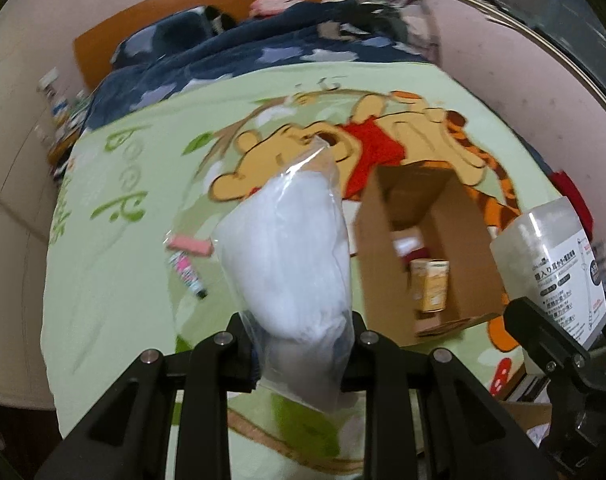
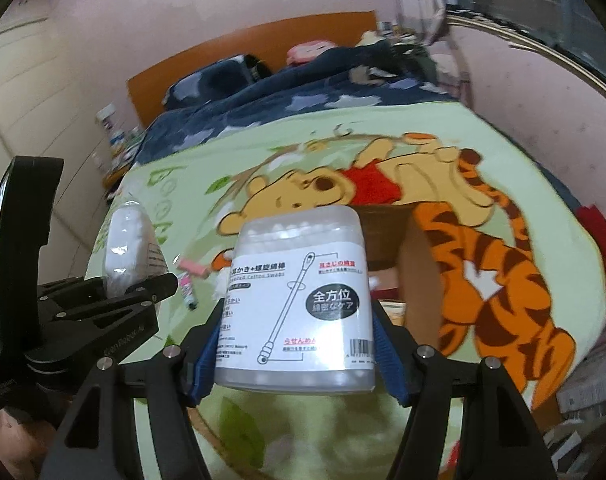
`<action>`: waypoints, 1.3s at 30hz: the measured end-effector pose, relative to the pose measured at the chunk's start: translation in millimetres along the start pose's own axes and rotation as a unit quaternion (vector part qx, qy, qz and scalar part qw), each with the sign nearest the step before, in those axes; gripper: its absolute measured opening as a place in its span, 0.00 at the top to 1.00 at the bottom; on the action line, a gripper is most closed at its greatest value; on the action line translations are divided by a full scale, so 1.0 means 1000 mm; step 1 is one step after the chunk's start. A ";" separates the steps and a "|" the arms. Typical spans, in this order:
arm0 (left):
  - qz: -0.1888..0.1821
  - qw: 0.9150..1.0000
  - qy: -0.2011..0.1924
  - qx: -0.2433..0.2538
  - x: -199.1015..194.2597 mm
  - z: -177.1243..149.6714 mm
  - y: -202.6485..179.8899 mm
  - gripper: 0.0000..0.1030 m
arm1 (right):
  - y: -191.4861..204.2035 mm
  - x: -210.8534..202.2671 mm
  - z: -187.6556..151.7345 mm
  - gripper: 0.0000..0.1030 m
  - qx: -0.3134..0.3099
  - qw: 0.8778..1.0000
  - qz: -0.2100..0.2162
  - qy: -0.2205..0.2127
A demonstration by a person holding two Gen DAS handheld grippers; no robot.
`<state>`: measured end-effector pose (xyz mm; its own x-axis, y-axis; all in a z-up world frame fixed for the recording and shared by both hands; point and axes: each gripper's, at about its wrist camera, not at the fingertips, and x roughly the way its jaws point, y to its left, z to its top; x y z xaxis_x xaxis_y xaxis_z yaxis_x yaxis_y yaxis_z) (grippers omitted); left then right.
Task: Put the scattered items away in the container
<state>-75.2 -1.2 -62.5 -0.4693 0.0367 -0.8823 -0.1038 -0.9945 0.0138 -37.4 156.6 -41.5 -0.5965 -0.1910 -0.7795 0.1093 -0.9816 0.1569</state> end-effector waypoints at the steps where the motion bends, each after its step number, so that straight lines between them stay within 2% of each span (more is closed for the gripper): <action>1: -0.003 1.000 -0.004 0.009 -0.002 0.004 -0.008 0.75 | -0.007 -0.005 0.000 0.35 0.006 1.000 -0.005 -0.005; 13: -0.036 0.996 -0.017 0.077 -0.013 0.020 -0.072 0.75 | -0.054 -0.034 -0.007 0.35 0.059 0.997 -0.040 -0.031; 29: -0.038 0.995 -0.009 0.095 -0.001 0.027 -0.088 0.75 | -0.063 -0.028 -0.006 0.35 0.072 0.996 -0.043 -0.024; 39: -0.032 0.994 0.008 0.100 0.033 0.051 -0.078 0.75 | -0.066 0.001 -0.004 0.35 0.073 0.997 -0.039 0.000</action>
